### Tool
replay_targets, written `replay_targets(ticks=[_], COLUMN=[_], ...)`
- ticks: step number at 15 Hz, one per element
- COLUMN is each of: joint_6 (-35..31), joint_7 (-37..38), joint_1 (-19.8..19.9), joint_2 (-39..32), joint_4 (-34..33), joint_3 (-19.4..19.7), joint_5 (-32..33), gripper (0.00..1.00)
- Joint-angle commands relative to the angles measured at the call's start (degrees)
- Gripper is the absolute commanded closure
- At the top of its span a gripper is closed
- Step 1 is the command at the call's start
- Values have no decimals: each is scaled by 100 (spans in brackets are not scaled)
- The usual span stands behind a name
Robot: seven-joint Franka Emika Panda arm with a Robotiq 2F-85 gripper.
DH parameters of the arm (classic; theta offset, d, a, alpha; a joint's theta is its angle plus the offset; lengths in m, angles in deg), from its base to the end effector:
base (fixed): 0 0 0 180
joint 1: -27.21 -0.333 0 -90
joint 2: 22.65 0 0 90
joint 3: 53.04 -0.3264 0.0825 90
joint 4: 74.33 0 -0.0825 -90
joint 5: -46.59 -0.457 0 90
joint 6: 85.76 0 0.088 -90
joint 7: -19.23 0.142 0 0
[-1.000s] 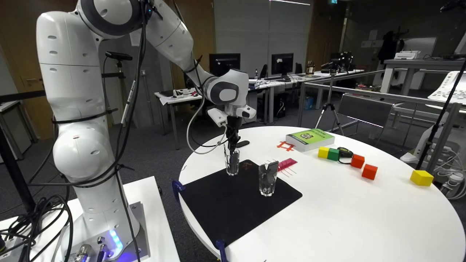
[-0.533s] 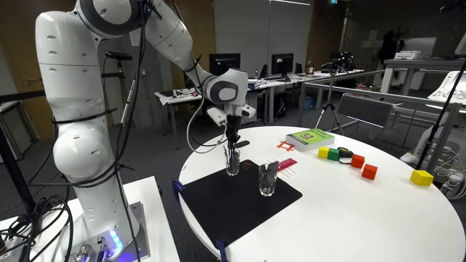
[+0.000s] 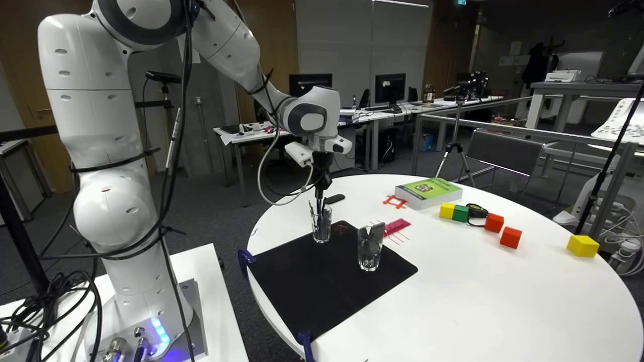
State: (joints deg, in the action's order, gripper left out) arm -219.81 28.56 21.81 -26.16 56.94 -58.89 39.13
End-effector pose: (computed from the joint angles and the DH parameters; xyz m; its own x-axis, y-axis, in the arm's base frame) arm 0.5592 0.1171 0.2477 0.9979 -0.0562 -0.0329 -0.0591 -0.9938 -0.0943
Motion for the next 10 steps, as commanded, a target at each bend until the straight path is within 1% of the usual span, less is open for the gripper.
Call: replay_targets(ticks=[1,7,10], joint_6=[352,574,810], joint_7=[98,90,55], joint_1=[-57,-116,-142], joint_2=[373,878,1192], joint_4=[-112,-243,-255], joint_3=[-32,-102,-118], joint_5=[104,163,131], gripper=[98,98,98])
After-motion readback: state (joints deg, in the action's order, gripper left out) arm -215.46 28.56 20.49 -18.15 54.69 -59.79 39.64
